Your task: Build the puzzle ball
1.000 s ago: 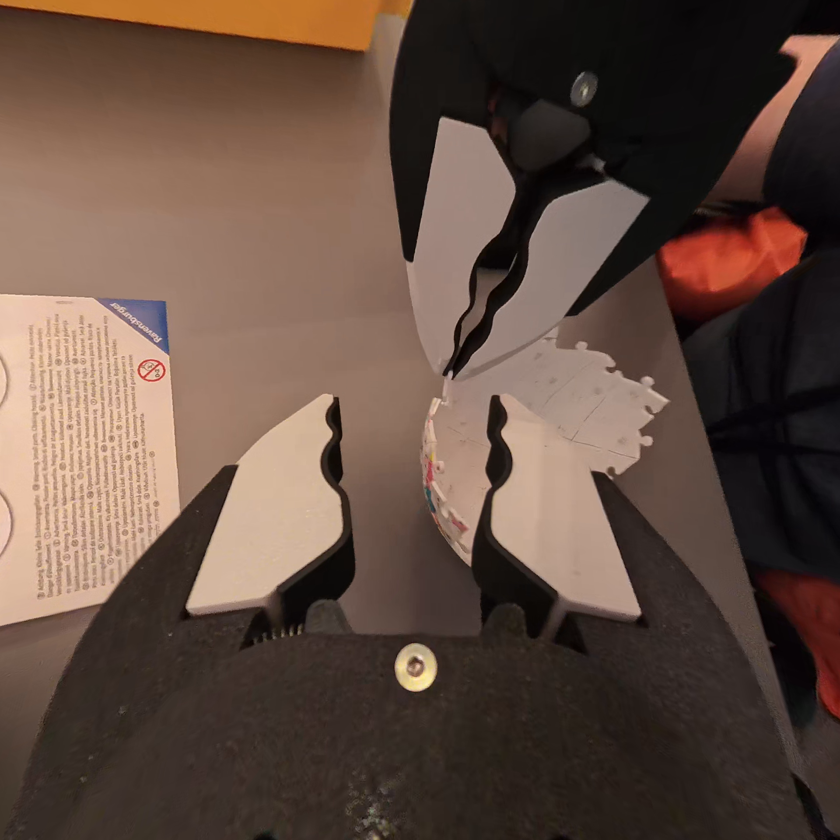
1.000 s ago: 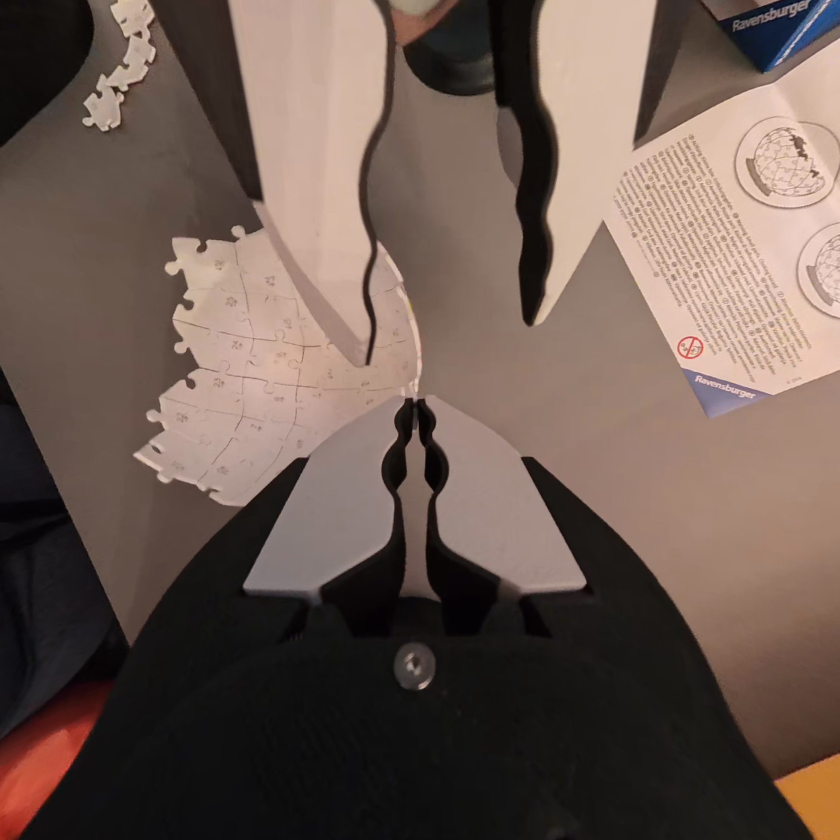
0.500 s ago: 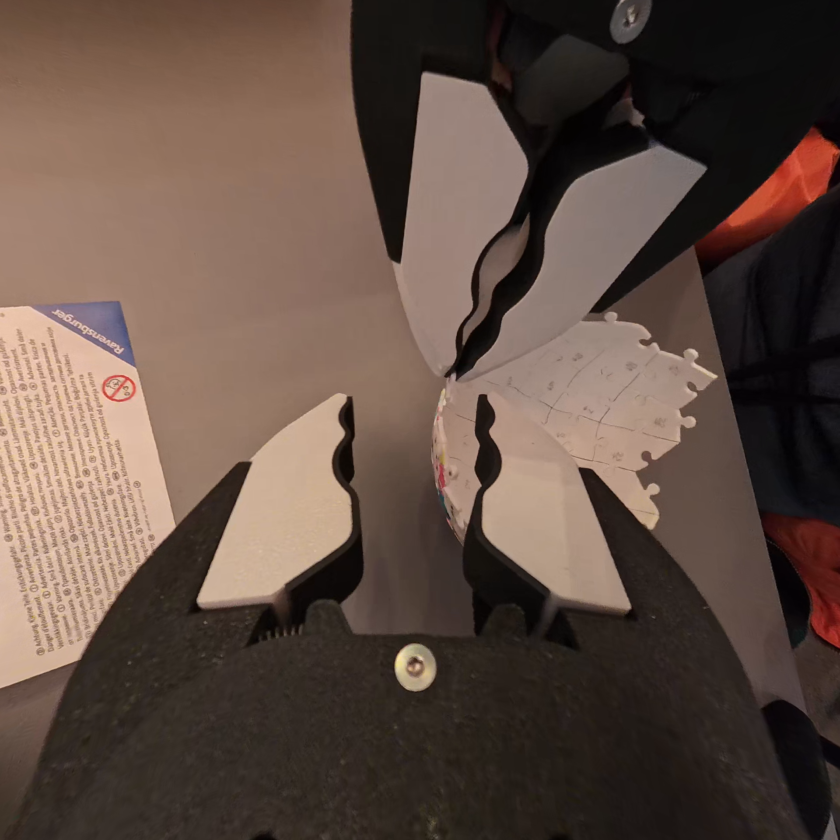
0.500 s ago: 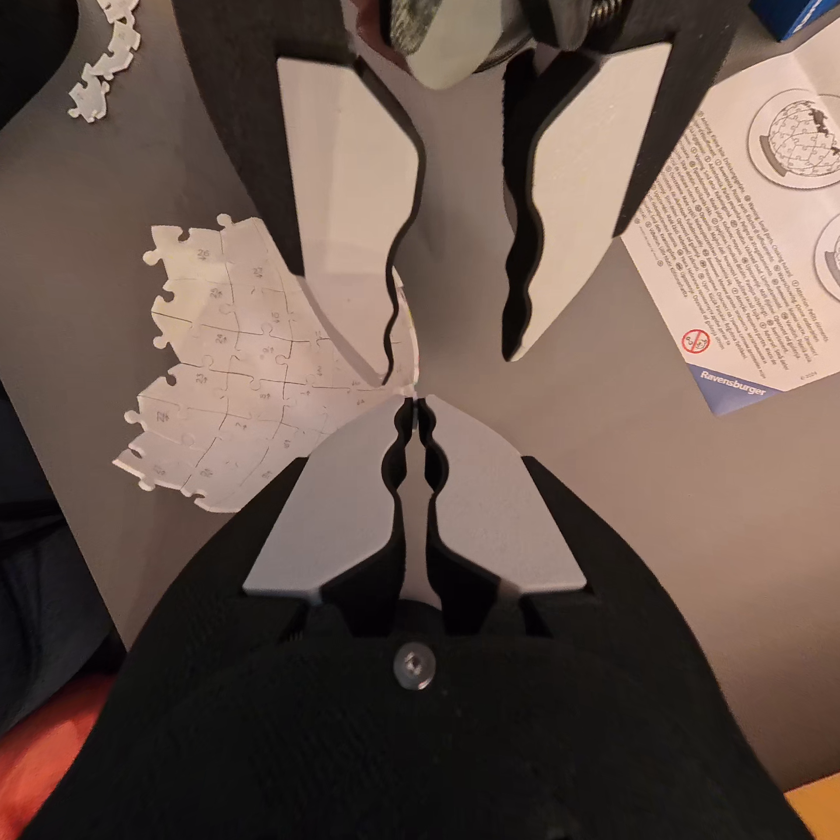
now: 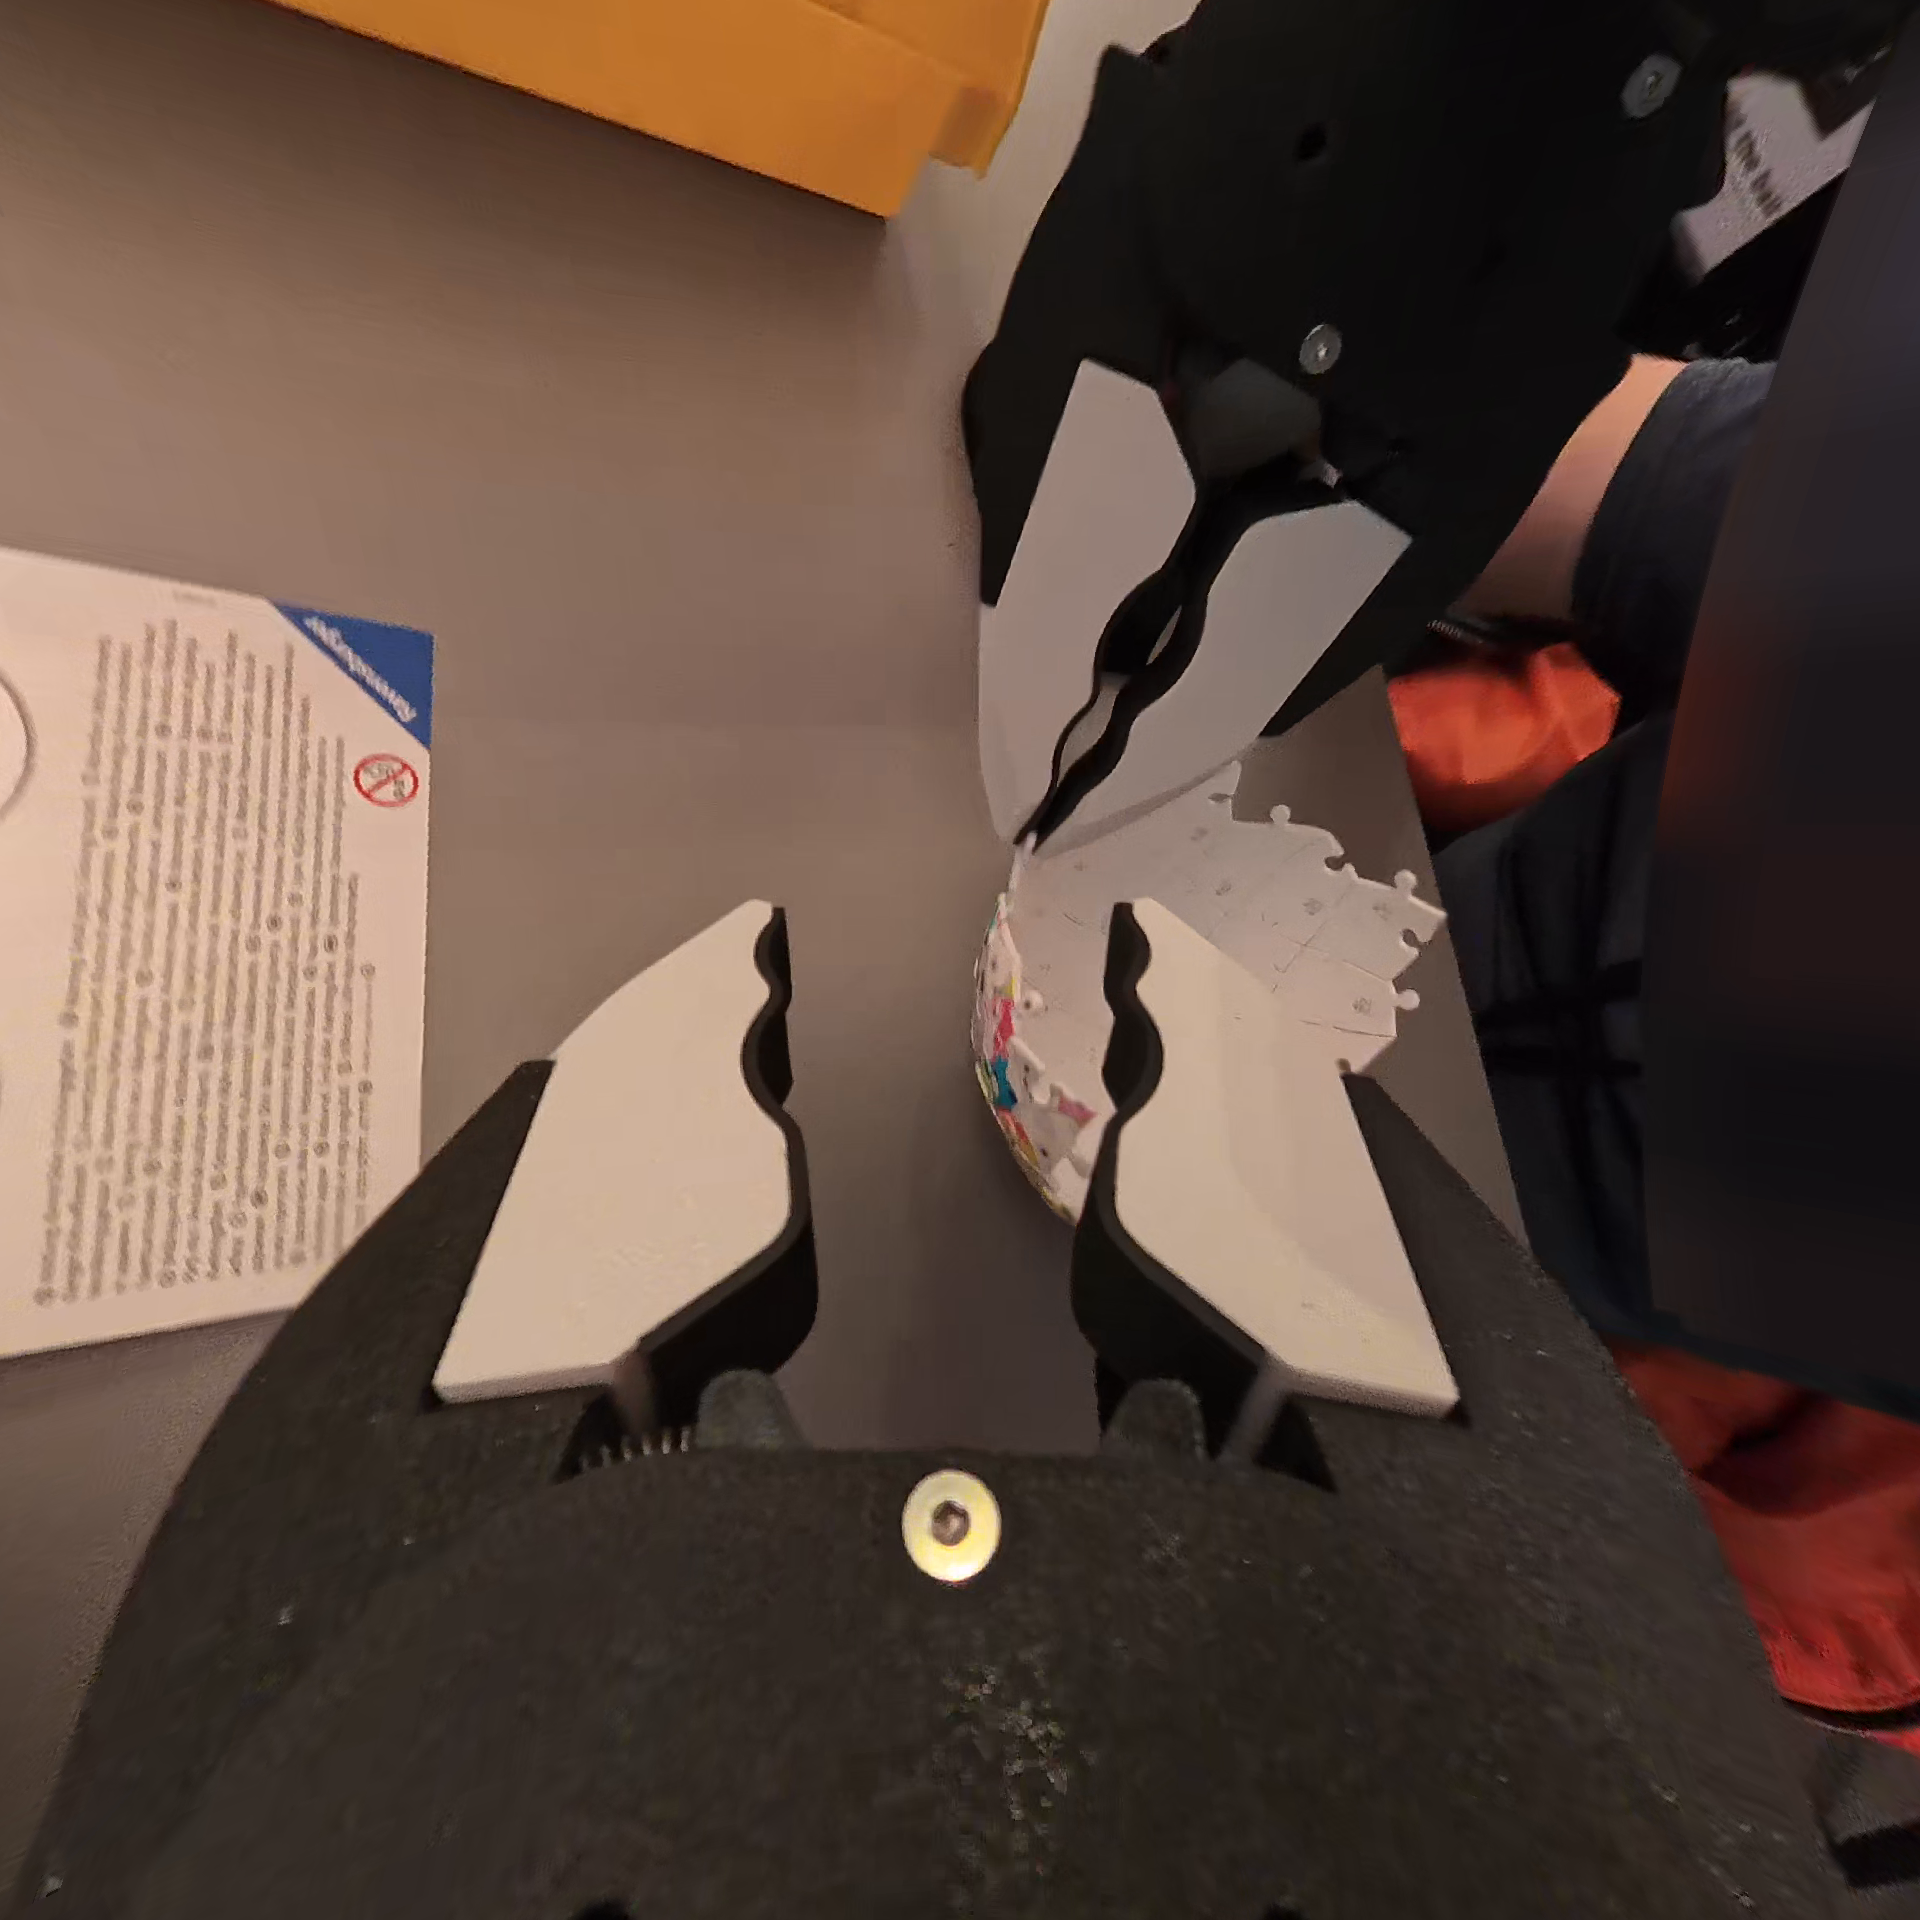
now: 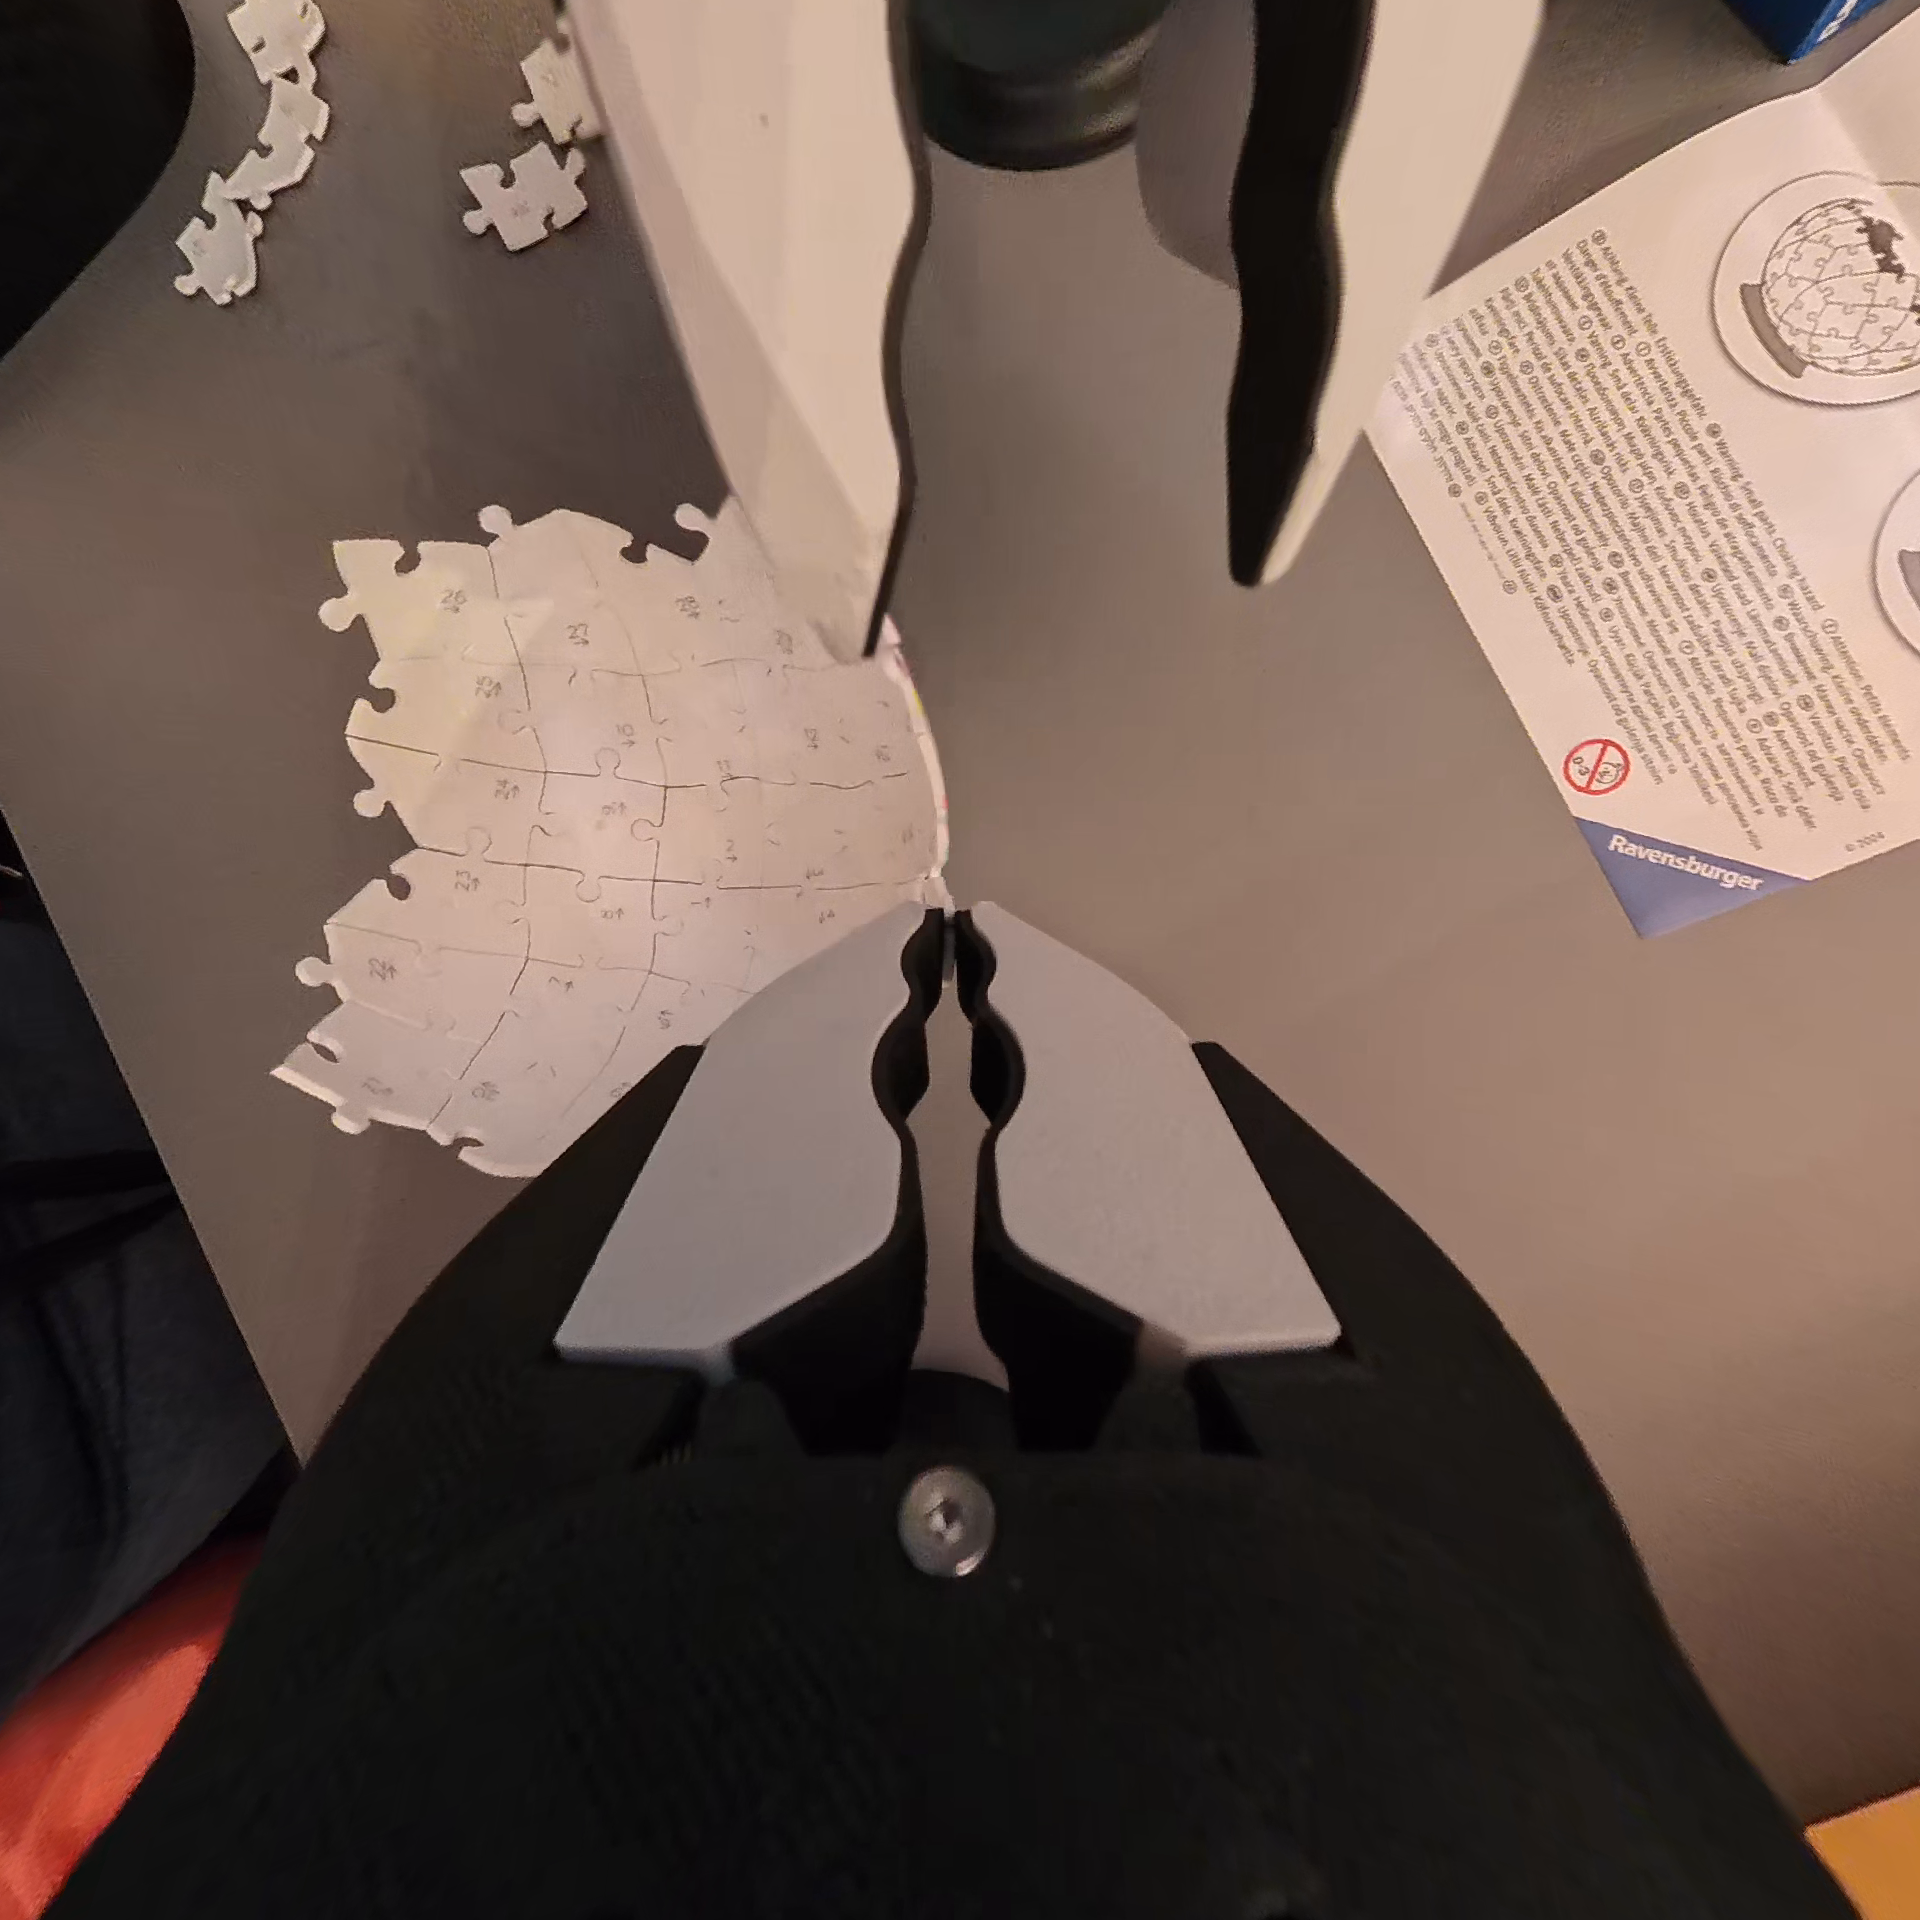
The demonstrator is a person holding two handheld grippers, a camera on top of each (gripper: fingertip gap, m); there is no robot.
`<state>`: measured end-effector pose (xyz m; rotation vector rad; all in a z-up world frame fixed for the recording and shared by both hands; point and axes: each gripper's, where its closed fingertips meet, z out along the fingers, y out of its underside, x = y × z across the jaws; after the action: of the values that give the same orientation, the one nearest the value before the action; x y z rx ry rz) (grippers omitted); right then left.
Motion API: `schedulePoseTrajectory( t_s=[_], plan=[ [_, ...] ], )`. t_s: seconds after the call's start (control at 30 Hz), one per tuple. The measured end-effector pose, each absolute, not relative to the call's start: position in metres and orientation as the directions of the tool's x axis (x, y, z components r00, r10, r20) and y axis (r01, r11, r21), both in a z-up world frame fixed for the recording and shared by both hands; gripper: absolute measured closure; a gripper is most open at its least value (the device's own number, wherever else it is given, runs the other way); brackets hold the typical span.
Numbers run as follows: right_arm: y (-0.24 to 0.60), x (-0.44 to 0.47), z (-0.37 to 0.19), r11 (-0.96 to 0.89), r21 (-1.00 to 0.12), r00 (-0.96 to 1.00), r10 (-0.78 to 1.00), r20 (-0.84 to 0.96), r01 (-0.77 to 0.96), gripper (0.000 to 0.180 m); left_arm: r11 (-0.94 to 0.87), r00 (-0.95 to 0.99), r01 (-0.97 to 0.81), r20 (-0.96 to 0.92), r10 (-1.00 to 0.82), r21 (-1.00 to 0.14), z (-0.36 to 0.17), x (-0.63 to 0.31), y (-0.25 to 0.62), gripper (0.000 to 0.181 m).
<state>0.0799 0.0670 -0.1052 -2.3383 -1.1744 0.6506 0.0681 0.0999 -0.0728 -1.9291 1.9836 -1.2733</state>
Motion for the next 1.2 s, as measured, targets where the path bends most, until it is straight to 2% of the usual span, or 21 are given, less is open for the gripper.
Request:
schedulePoseTrajectory(
  t_s=[0.2, 0.6, 0.83, 1.03, 1.2],
  plan=[
    [0.067, 0.079, -0.11, -0.522, -0.546, 0.533, 0.832, -0.157, 0.655, 0.176, -0.244, -0.153, -0.779, 0.552, -0.82, -0.578, -0.085, 0.042, 0.096, 0.121],
    [0.07, 0.083, -0.114, -0.572, -0.534, 0.564, 0.801, -0.2, 0.623, 0.176, -0.366, -0.194, -0.654, 0.614, -0.765, -0.662, -0.076, 0.005, 0.08, 0.116],
    [0.071, 0.085, -0.118, -0.594, -0.524, 0.569, 0.789, -0.232, 0.61, 0.176, -0.277, -0.095, -0.655, 0.44, -0.893, -0.703, -0.113, -0.039, 0.041, 0.103],
    [0.072, 0.086, -0.122, -0.629, -0.509, 0.584, 0.765, -0.27, 0.588, 0.176, -0.301, 0.127, -0.561, 0.28, -0.952, -0.771, -0.121, -0.024, 0.012, 0.092],
    [0.073, 0.088, -0.123, -0.652, -0.503, 0.595, 0.747, -0.298, 0.567, 0.176, -0.371, 0.324, -0.539, 0.221, -0.92, -0.756, -0.128, -0.004, 0.0, 0.089]
  ],
)
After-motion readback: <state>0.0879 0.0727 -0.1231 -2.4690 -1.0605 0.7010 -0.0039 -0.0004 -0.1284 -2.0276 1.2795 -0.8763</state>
